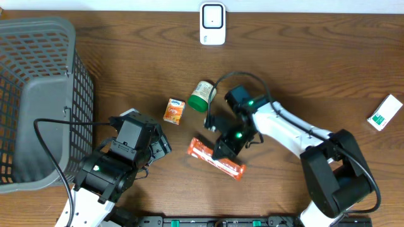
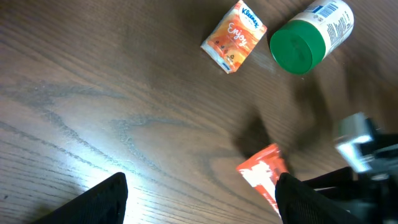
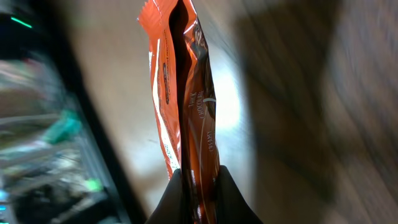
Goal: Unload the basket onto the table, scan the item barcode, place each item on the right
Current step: 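Lift the Top bar with the right gripper and carry it upward, then hold the Top bar under the white scanner with the right gripper, then carry the Top bar to the right table edge and release it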
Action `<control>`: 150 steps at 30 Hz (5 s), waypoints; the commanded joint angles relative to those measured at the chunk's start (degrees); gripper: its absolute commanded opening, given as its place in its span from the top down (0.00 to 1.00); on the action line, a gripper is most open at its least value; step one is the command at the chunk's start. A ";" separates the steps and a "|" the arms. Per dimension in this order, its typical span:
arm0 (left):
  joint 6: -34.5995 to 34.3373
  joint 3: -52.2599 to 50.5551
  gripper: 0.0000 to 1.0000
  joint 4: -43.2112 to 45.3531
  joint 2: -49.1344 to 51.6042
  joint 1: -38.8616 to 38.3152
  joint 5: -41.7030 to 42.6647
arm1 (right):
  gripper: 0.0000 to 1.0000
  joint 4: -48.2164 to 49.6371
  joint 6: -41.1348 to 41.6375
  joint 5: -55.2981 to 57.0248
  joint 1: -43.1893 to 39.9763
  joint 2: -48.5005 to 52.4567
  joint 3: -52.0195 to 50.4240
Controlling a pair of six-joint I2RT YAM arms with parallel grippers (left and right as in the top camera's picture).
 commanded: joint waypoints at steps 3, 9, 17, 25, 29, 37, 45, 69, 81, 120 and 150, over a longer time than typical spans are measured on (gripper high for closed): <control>0.39 -0.17 0.23 -0.26 -0.26 -0.13 -0.92 | 0.99 -1.77 2.29 -16.50 -4.17 0.50 3.45; 0.39 -0.17 0.23 -0.26 -0.26 -0.13 -0.92 | 0.99 -1.68 7.15 -29.55 -11.69 0.50 4.39; 0.39 -0.17 0.23 -0.26 -0.26 -0.13 -0.92 | 0.99 5.51 17.11 -36.92 -22.14 0.50 4.39; 0.39 -0.17 0.23 -0.26 -0.26 -0.13 -0.92 | 0.99 21.42 34.73 -36.13 -25.46 -1.68 4.42; 0.39 -0.17 0.23 -0.26 -0.26 -0.13 -0.92 | 0.99 26.71 41.16 -27.50 -25.33 -5.51 4.39; 0.39 -0.17 0.23 -0.26 -0.26 -0.13 -0.92 | 0.99 30.49 41.81 -14.78 -23.74 -15.39 4.39; 0.39 -0.17 0.23 -0.26 -0.26 -0.13 -0.92 | 0.99 34.69 30.84 15.67 -14.29 -16.96 4.39; 0.37 -0.17 0.23 -0.26 -0.26 -0.13 -0.92 | 0.99 64.87 -4.50 60.52 -3.76 15.89 25.75; 0.37 -0.17 0.23 -0.26 -0.26 -0.13 -0.92 | 0.99 69.02 -34.07 65.85 -1.18 36.02 48.57; 0.37 -0.17 0.23 -0.26 -0.26 -0.13 -0.92 | 0.99 12.48 0.74 71.73 -7.85 4.26 51.93; 0.39 -0.17 0.23 -0.26 -0.26 -0.13 -0.92 | 0.99 9.03 20.46 57.88 -63.54 6.71 19.26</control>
